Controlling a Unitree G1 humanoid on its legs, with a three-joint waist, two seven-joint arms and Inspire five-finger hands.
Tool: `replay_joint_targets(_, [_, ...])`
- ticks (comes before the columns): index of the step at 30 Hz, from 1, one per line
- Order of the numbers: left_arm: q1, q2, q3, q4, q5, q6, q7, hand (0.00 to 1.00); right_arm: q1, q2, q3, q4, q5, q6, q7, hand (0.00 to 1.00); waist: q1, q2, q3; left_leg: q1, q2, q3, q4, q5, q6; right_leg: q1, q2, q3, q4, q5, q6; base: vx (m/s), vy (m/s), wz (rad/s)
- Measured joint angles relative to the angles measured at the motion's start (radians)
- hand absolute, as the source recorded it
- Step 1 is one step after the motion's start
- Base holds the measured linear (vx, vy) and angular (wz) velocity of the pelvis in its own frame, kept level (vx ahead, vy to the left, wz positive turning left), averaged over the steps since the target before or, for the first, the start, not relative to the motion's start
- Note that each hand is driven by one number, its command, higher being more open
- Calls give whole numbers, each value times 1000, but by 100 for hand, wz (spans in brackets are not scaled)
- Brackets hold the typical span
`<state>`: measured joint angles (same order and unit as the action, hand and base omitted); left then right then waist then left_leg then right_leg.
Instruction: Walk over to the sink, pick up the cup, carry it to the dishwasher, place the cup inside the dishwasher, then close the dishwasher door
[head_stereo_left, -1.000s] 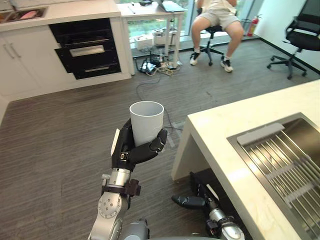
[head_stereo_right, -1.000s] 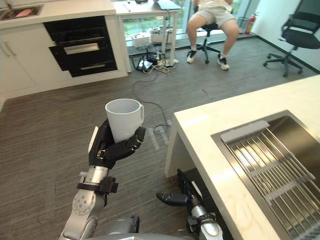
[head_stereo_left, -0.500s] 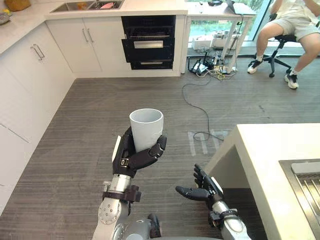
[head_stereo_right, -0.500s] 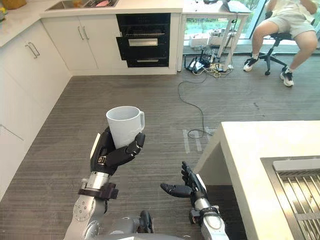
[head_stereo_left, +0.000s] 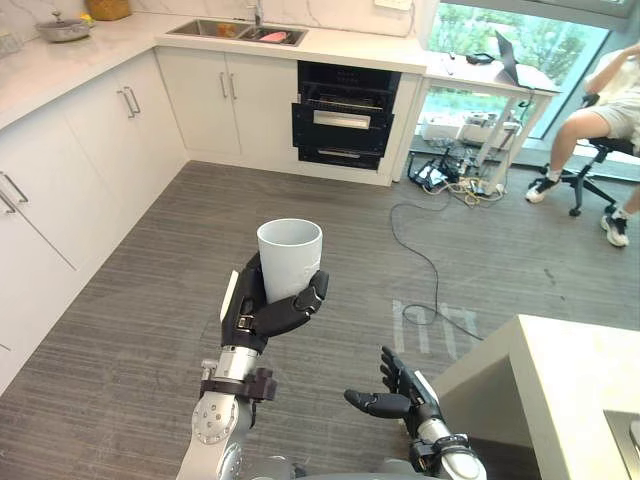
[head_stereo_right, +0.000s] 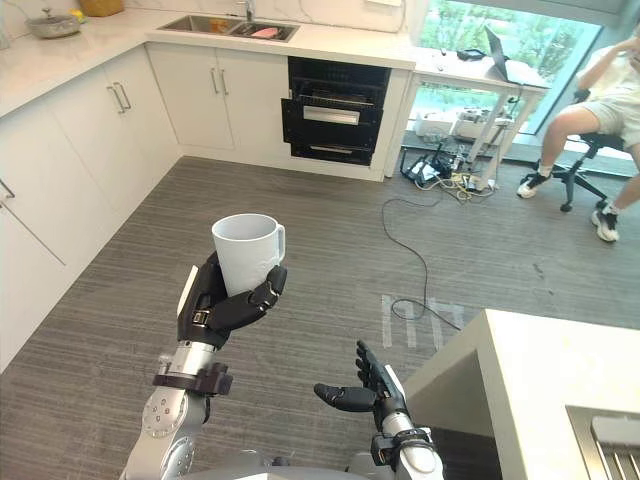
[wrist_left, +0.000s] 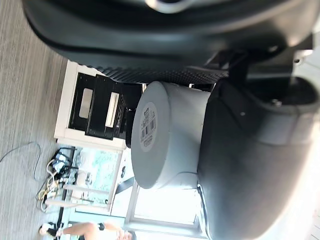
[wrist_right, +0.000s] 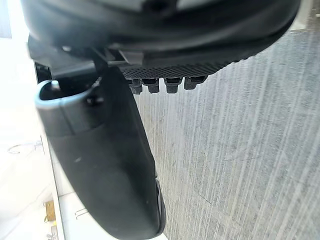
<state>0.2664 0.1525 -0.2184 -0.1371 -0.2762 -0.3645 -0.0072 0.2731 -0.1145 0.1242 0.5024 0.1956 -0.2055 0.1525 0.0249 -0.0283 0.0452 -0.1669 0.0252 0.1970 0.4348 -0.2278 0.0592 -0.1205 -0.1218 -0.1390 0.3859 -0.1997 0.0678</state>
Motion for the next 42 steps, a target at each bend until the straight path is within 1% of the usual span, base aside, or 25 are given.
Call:
replay_joint_targets(1, [3,-7,6,0,0,0,-1,0,3,-1,-1,-29,-1,0,-1,100,9,4,-2,-1,17,-5,-1,-1,-12,13,19,-8,-29,10,-10,160,-138,-1])
replay_joint_targets(2, [9,-13,9,0,0,0,-3,0,3,-1,-2,-43,-2,0,-2,100,12,4,-3,7,25,-9,-11,1,-18,27,30,-13,-53,17,-15,145,-136,-1])
replay_joint_targets(6, [39,-24,17,0,0,0,-14,0,0,-1,-30,-70,-12,1,-3,100,16,4,-12,61,24,-7,-95,27,-45,78,43,-14,-127,34,-26,100,-93,-2])
replay_joint_targets(9, [43,-21,18,0,0,0,-17,0,-3,-1,-37,-53,-35,7,-2,100,21,5,-21,77,23,-6,-155,60,-58,92,54,-14,-184,60,-36,68,-65,-2])
replay_joint_targets(13, [43,-23,20,9,0,-2,-18,0,-9,-1,-37,-2,-43,11,-2,100,19,6,-22,106,25,-10,-214,92,-67,117,66,-20,-232,83,-47,14,-57,1])
replay_joint_targets(14, [35,12,26,117,1,2,-15,0,-88,-1,-77,116,-73,19,-20,100,13,36,19,155,2,-43,-420,254,-57,118,76,-35,-305,157,-56,0,0,0])
replay_joint_targets(21, [35,13,25,120,0,2,-15,0,-86,0,-77,116,-72,19,-20,100,12,36,18,161,4,-33,-428,254,-57,120,79,-27,-322,164,-57,0,0,-3])
replay_joint_targets(24, [34,12,21,132,0,2,-14,0,-84,3,-77,116,-72,22,-20,100,2,36,17,170,5,-23,-444,258,-59,126,81,-22,-331,167,-57,17,-2,-9])
replay_joint_targets(26, [33,10,15,153,0,2,-12,0,-81,9,-78,116,-68,30,-13,100,-13,36,17,186,4,-21,-461,262,-60,138,83,-22,-341,169,-57,18,-2,-1])
replay_joint_targets(29, [30,2,13,155,0,6,-1,0,-80,19,-78,114,-57,31,1,100,-21,38,16,187,4,-21,-467,263,-62,142,83,-28,-349,169,-57,33,-5,1])
replay_joint_targets(34, [29,-1,15,155,-1,7,24,0,-81,23,-78,98,-40,31,9,100,-19,40,16,189,1,-47,-462,263,-62,161,79,-61,-356,168,-56,18,-7,17])
replay_joint_targets(36, [31,-3,19,155,-9,7,34,0,-85,21,-78,80,-40,31,19,100,-13,43,17,188,-1,-54,-453,262,-63,167,75,-69,-354,167,-55,-32,4,15])
replay_joint_targets(39, [36,-23,39,155,-21,7,41,0,-88,19,-78,56,-41,28,30,100,-10,54,23,174,-4,-64,-402,234,-58,170,66,-80,-333,153,-51,-74,21,12])
replay_joint_targets(40, [37,-32,48,154,-21,7,43,0,-86,16,-77,55,-42,28,32,100,-10,57,25,166,-7,-71,-369,213,-61,167,58,-87,-312,131,-41,-67,28,14])
replay_joint_targets(41, [37,-35,52,152,-21,7,44,0,-86,14,-77,55,-42,28,34,100,-10,58,26,160,-8,-75,-352,204,-58,165,53,-92,-297,120,-40,-77,40,25])
replay_joint_targets(42, [37,-41,58,142,-21,7,45,0,-86,8,-77,50,-44,28,35,100,-11,60,25,139,-12,-84,-307,182,-54,155,41,-111,-263,93,-45,-57,49,31])
